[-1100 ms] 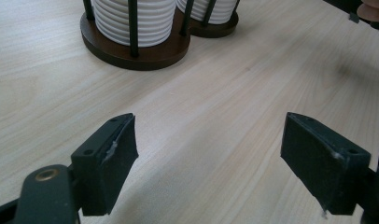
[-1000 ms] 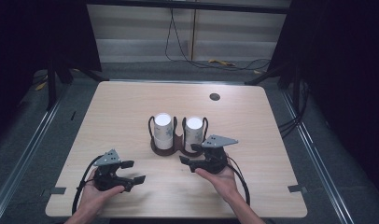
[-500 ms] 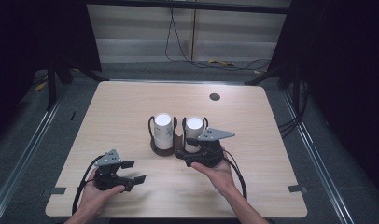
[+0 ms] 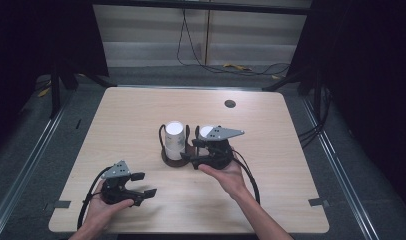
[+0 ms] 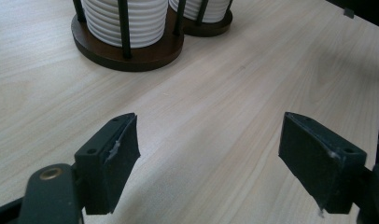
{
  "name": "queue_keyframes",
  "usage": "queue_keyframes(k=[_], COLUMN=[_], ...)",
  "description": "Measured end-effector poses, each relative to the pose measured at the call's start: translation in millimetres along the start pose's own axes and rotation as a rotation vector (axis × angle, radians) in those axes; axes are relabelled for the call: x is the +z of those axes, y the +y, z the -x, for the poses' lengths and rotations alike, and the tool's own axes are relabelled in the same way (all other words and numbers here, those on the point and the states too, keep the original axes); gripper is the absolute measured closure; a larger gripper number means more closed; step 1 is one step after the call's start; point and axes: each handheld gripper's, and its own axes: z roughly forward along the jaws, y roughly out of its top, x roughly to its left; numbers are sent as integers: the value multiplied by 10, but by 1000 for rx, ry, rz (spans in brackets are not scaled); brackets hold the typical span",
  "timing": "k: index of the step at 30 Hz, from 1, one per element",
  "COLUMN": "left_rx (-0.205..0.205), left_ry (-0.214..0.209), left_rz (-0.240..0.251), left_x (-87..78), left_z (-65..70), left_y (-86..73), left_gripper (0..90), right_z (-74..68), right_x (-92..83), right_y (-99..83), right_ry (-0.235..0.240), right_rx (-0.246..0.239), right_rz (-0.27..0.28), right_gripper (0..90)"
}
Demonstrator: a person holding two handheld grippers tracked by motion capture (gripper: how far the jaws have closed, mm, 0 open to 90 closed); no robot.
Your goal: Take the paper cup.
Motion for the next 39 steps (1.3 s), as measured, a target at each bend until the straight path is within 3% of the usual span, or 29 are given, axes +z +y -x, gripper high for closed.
queue_keyframes(k=[11,16,25,33,39], left_rx=[10,8,23,23,18], left_ry=[-11,-11,-6,-2,24], left_rz=[6,6,13,22,28], left_x=[-1,3,0,4,-2], left_z=[10,9,12,20,10], left_y=[0,0,3,2,0], left_gripper=[199,199,195,193,193], right_z=[50,51,166,212,249], right_x=[64,123,321,416,521], right_y=[244,428,601,716,755], right_ry=[-4,-7,-24,-36,-48], right_rx=[-13,-46,-63,-72,-80], right_rz=[1,-9,-95,-127,-183], right_gripper=[364,364,350,337,327])
